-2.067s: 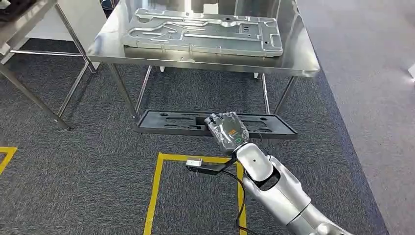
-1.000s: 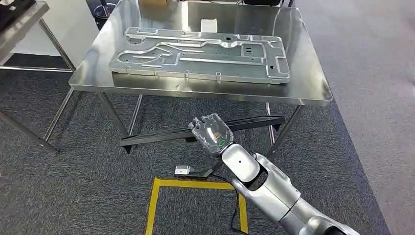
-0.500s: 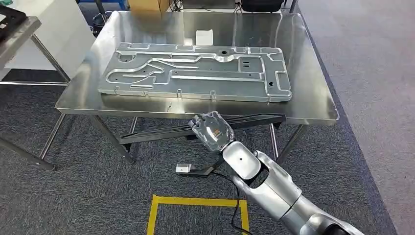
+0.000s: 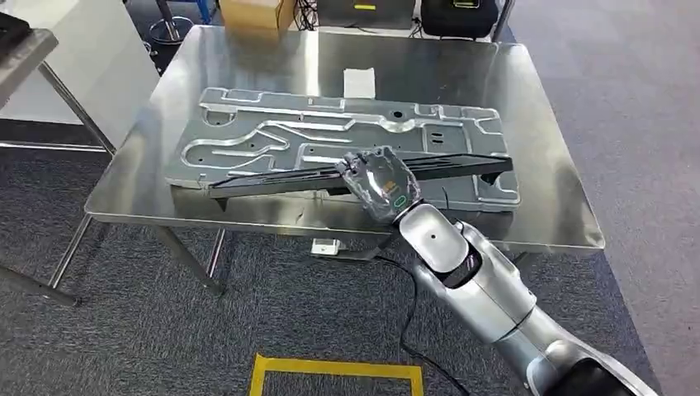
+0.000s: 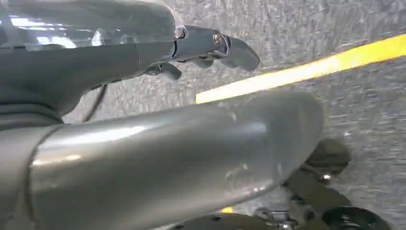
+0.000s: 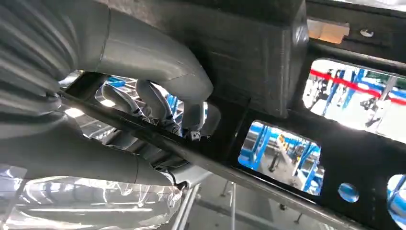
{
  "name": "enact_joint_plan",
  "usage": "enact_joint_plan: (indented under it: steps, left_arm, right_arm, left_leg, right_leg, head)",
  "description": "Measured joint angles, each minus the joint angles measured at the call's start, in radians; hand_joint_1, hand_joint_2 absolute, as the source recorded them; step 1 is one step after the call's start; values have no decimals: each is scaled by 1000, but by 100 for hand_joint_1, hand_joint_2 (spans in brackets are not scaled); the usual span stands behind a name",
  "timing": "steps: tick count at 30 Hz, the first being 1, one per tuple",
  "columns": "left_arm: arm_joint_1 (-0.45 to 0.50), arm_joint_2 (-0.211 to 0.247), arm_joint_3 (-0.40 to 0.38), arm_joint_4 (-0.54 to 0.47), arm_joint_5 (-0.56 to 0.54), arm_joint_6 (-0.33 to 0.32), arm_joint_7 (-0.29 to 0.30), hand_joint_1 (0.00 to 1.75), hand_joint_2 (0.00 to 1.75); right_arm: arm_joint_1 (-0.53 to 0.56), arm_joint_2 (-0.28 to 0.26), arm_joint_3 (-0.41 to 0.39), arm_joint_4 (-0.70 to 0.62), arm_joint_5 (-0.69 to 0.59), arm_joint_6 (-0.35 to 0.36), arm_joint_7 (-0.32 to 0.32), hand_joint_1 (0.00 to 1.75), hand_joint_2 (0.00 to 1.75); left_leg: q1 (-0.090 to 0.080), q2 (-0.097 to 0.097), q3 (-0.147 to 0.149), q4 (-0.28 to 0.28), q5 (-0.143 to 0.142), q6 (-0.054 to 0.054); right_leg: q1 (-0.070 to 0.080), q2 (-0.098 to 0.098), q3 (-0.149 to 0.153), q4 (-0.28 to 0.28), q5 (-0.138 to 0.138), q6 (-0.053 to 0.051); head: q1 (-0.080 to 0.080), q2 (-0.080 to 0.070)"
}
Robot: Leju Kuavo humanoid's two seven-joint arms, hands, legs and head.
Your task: Take the parts from the cabinet and place them on the table.
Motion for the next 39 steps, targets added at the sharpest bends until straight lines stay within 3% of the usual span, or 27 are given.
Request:
enact_joint_plan:
  steps: [1,2,3,4,5,7,9,11,12,14,15,16,17,18,19,20,21,24,26,28,30,31,32,34,35,36,39]
  left_arm:
    - [1,0,0,0,0,0,0,0,0]
    - [1,0,0,0,0,-1,0,0,0]
    - [1,0,0,0,0,-1,0,0,0]
    - [3,-3,0,0,0,-2,0,0,0]
    - [2,-5,0,2,0,-3,0,0,0]
    - [-2,-5,0,2,1,-2,0,0,0]
    - [-7,-4,0,2,2,-2,0,0,0]
    - [-7,-2,0,2,2,-2,0,0,0]
    - [-8,-2,0,2,2,-2,0,0,0]
    - [-7,-2,0,2,2,-2,0,0,0]
    - [-5,-2,0,2,2,-2,0,0,0]
    - [-3,-2,0,2,2,-2,0,0,0]
    - [-2,-1,0,2,1,-2,0,0,0]
    - [-1,-1,0,2,1,-2,0,0,0]
    - [3,0,0,2,0,-2,0,0,0]
    - [7,0,1,2,0,-3,1,0,0]
    - [0,0,1,2,0,-3,2,0,0]
    - [-2,0,1,2,0,-4,2,0,0]
    - [-3,0,1,2,0,-4,2,0,0]
    - [-5,1,1,2,0,-3,2,0,0]
    - [-6,2,1,2,0,-3,2,0,0]
    - [-6,2,1,2,1,-1,2,0,0]
    - [-5,2,1,2,2,2,2,0,0]
    - [-5,2,1,2,4,2,2,0,0]
    - [-2,1,1,3,4,2,2,0,0]
    - [-4,1,1,4,5,2,1,0,0]
    - [-8,2,1,4,2,3,2,0,0]
  right_arm:
    - [1,-3,-4,0,-2,0,0,175,175]
    - [0,-5,-7,0,-2,0,0,175,175]
    - [0,-8,-10,0,-2,0,0,175,175]
    - [1,-13,-11,1,-4,0,0,175,175]
    - [5,-16,-12,2,-6,0,0,175,175]
    - [7,-16,-14,3,-11,3,-4,175,175]
    - [6,-17,-26,3,-21,3,-3,175,175]
    - [5,-17,-34,5,-32,3,-4,175,175]
    - [6,-17,-34,7,-35,3,-4,175,175]
    - [18,-17,-37,16,-48,4,-6,175,175]
    - [24,-17,-40,22,-56,4,-8,175,175]
    - [30,-17,-44,30,-62,4,-10,175,175]
    - [33,-17,-48,38,-69,3,-11,175,175]
    - [35,-17,-54,49,-77,2,-13,175,175]
    - [39,-16,-57,62,-83,2,-13,175,175]
    - [40,-16,-60,82,-88,-3,-14,175,175]
    - [44,-13,-63,93,-94,-5,-15,175,175]
    - [55,-13,-82,116,-105,-11,-22,175,175]
    - [55,-13,-94,132,-110,-18,-23,175,175]
    - [58,-13,-106,153,-117,-22,-23,175,175]
    - [72,-13,-114,173,-127,-25,-26,175,175]
    - [79,-13,-119,182,-129,-26,-27,175,175]
    - [84,-13,-126,189,-132,-29,-27,175,175]
    - [88,-13,-139,200,-135,-40,-31,175,175]
    - [91,-13,-143,206,-137,-43,-33,175,175]
    - [90,-13,-142,211,-137,-47,-36,175,175]
    - [85,-5,-145,207,-138,-53,-42,175,175]
  left_leg:
    - [-1,-1,20,0,-16,-1]
    - [-2,-2,41,0,-32,-4]
    - [-3,-2,61,-1,-47,-6]
    - [-2,-2,66,-5,-63,-7]
    - [-6,-6,91,2,-77,-14]
    - [-6,-7,110,-13,-84,-27]
    - [-8,-7,99,13,-68,-39]
    - [-6,1,32,141,-45,-48]
    - [-4,2,-16,207,-63,-54]
    - [0,5,-97,285,-151,-62]
    - [1,7,-119,283,-180,-62]
    - [2,7,-128,250,-176,-62]
    - [2,7,-125,191,-140,-60]
    - [1,8,-118,119,-69,-55]
    - [1,8,-113,41,46,-47]
    - [-5,7,-123,5,116,-41]
    - [-7,9,-113,10,92,-32]
    - [-8,6,-96,0,85,-10]
    - [-1,7,-70,-13,75,3]
    - [-1,6,-54,-13,57,6]
    - [-1,5,-32,-12,40,4]
    - [-1,2,-19,-11,29,3]
    - [-1,0,-3,-10,18,1]
    - [-1,-1,24,-10,-3,-4]
    - [-2,-1,35,-8,-12,-9]
    - [-4,-5,28,-10,-15,-15]
    - [-3,-3,47,-2,-23,-37]
  right_leg:
    - [1,0,-9,-36,11,-2]
    - [2,-1,-5,-103,61,-7]
    - [5,-1,2,-177,137,-14]
    - [12,-3,5,-254,265,-26]
    - [17,2,5,-262,298,-31]
    - [18,1,21,-267,283,-44]
    - [9,2,52,-286,273,-56]
    - [7,0,87,-303,257,-69]
    - [6,0,98,-305,247,-70]
    - [5,2,127,-305,221,-70]
    - [5,3,144,-305,208,-69]
    - [5,4,165,-305,192,-67]
    - [5,5,186,-305,176,-65]
    - [5,5,206,-305,162,-62]
    - [5,4,213,-307,146,-58]
    - [10,6,229,-296,133,-53]
    - [10,10,226,-304,125,-45]
    - [9,8,241,-300,124,-29]
    - [5,4,197,-210,120,-21]
    - [-1,2,99,-68,66,-6]
    - [-7,1,25,-1,26,0]
    - [-8,-1,13,-23,44,1]
    - [-9,-3,20,-79,90,-1]
    - [-7,-4,52,-238,232,-10]
    - [-1,-5,51,-271,266,-20]
    - [6,-8,50,-287,248,-25]
    - [7,-2,71,-288,255,-46]
  head:
    - [-1,0]
    - [0,0]
    - [0,0]
    - [0,0]
    - [-5,0]
    - [1,0]
    - [0,0]
    - [-8,0]
    - [-6,0]
    - [-6,0]
    - [-6,0]
    - [-7,0]
    - [-6,0]
    - [-7,0]
    - [-6,0]
    - [-6,0]
    - [-7,0]
    - [-4,0]
    - [2,0]
    - [3,0]
    - [4,0]
    - [4,0]
    - [5,0]
    - [5,0]
    - [3,0]
    - [1,0]
    - [2,0]
